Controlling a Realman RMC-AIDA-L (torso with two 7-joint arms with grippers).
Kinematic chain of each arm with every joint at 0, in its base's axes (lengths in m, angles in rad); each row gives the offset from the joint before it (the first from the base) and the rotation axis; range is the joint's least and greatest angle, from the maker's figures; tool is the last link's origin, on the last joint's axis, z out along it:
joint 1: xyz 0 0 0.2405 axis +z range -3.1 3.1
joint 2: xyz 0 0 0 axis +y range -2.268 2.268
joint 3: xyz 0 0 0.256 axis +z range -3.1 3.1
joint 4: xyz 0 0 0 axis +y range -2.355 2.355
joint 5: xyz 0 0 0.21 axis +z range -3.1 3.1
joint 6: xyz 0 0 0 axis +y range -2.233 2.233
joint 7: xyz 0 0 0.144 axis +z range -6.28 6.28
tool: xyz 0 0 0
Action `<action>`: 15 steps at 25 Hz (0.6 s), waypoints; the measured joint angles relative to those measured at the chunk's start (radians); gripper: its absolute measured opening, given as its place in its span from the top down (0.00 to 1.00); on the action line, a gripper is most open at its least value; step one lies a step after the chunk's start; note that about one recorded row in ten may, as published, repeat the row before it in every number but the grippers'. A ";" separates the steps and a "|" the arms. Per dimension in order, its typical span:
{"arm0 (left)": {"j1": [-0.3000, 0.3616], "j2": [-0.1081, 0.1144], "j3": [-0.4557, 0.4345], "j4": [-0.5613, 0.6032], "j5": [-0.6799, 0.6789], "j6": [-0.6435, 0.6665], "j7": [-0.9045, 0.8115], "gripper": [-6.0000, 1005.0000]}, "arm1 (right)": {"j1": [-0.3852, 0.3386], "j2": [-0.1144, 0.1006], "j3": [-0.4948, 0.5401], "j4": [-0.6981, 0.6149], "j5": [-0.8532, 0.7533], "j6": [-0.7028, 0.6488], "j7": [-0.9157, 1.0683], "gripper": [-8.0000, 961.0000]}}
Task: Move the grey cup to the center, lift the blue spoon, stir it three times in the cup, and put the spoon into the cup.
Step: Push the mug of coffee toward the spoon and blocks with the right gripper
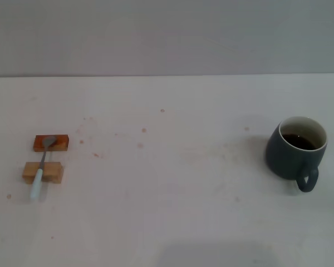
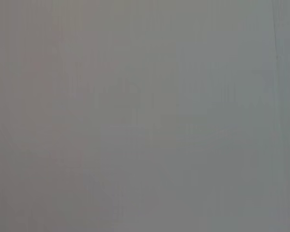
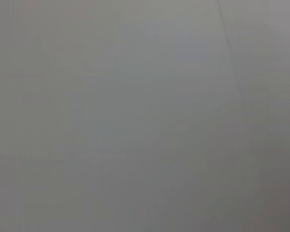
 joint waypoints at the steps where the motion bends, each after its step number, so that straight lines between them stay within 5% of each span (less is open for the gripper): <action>1: 0.000 0.000 0.000 0.001 0.000 0.000 0.000 0.19 | 0.005 -0.002 0.000 -0.005 0.002 0.023 0.000 0.99; 15: -0.003 0.000 0.000 0.004 -0.006 0.000 0.000 0.19 | 0.076 -0.004 0.002 -0.064 -0.002 0.191 0.000 0.99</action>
